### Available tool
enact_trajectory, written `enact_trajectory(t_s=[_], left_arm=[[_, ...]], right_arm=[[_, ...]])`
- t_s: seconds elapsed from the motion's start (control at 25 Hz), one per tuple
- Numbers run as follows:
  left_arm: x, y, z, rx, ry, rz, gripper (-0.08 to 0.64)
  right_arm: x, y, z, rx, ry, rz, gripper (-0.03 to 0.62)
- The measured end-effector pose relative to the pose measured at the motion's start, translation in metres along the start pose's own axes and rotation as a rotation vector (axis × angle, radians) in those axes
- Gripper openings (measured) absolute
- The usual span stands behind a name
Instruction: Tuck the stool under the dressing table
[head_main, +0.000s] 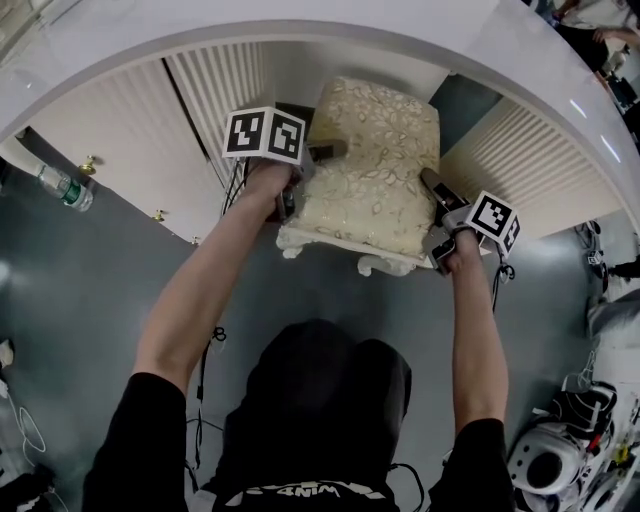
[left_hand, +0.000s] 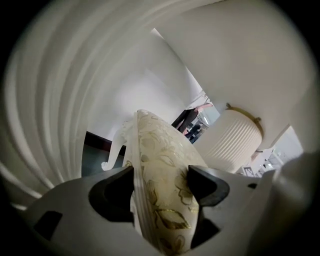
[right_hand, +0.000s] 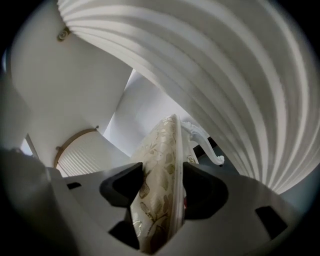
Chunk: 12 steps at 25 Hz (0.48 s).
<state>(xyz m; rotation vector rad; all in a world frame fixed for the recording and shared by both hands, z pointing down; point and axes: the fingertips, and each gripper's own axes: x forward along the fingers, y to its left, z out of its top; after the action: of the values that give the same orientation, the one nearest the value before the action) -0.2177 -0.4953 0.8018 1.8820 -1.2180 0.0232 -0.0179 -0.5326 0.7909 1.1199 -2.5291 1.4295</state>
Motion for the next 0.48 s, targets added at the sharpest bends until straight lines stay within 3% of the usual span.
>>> enact_trajectory(t_s=[0.2, 0.48], left_arm=[[-0.006, -0.001, 0.001, 0.015, -0.022, 0.026, 0.341], [-0.015, -0.003, 0.001, 0.007, -0.081, 0.054, 0.341]], right_arm=[[0.006, 0.006, 0.002, -0.007, 0.011, 0.049, 0.256], [0.000, 0.003, 0.001, 0.073, -0.017, 0.084, 0.264]])
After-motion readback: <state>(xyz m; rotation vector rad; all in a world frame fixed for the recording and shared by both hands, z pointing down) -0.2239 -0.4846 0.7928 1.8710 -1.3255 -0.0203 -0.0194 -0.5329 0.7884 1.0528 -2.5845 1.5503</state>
